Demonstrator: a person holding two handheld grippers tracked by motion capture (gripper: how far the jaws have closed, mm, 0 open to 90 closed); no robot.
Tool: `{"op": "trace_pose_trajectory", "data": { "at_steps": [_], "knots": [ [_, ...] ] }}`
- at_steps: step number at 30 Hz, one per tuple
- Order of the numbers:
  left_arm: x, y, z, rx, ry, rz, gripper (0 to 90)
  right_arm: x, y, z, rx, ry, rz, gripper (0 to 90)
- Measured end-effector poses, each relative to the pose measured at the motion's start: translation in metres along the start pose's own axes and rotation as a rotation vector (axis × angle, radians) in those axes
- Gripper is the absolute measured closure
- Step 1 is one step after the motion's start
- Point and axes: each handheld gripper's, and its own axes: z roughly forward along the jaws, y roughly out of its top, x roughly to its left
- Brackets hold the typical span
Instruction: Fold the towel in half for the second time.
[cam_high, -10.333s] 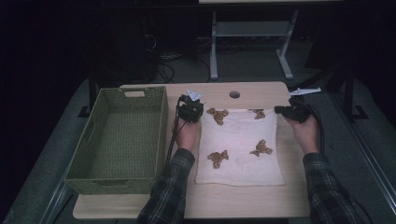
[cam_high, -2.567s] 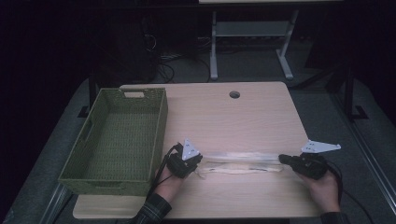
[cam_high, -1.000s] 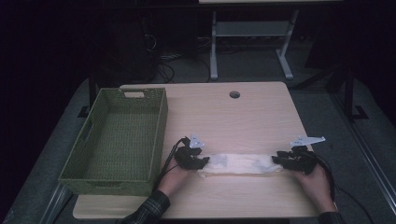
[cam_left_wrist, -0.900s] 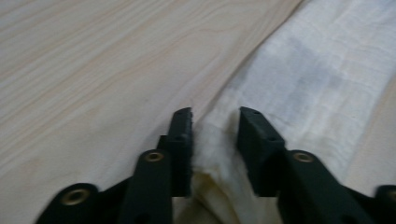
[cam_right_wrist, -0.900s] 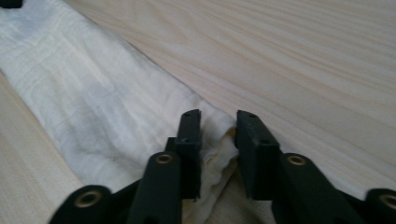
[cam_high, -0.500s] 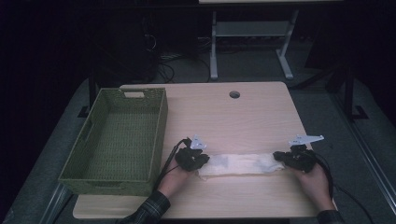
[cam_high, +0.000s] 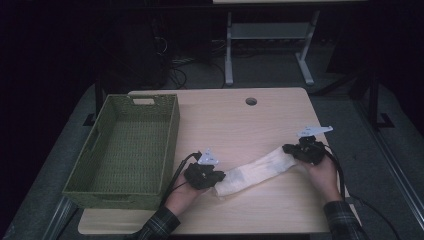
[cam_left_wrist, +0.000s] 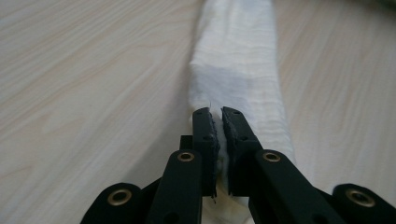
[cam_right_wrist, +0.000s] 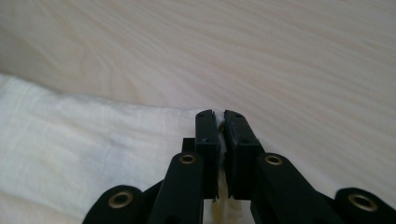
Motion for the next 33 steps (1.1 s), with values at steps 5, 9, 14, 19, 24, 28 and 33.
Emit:
{"op": "trace_pose_trajectory", "data": {
  "at_steps": [5,9,14,19,24,28,33],
  "knots": [
    [-0.01,0.002,0.002,-0.013,-0.065,0.028,84.5,-0.004,0.023,0.018,-0.008,0.014,0.01,84.7],
    [-0.017,0.003,0.006,-0.025,-0.116,0.034,84.5,-0.002,0.042,0.031,-0.003,0.026,-0.021,84.6],
    [-0.022,0.004,0.009,-0.023,-0.15,0.042,84.5,0.008,0.064,0.048,0.02,0.047,-0.069,84.6],
    [-0.028,0.003,0.012,-0.025,-0.177,0.044,84.5,0.019,0.085,0.069,0.024,0.069,-0.107,84.6],
    [-0.028,0.001,0.013,-0.016,-0.184,0.061,84.4,0.034,0.099,0.092,0.02,0.107,-0.13,84.6],
    [-0.026,-0.001,0.012,-0.016,-0.174,0.074,82.4,0.042,0.102,0.108,0.043,0.134,-0.128,84.3],
    [-0.022,0.003,0.003,-0.059,-0.122,0.099,67.7,0.047,0.103,0.112,0.02,0.142,-0.129,71.9]
  ]
}}
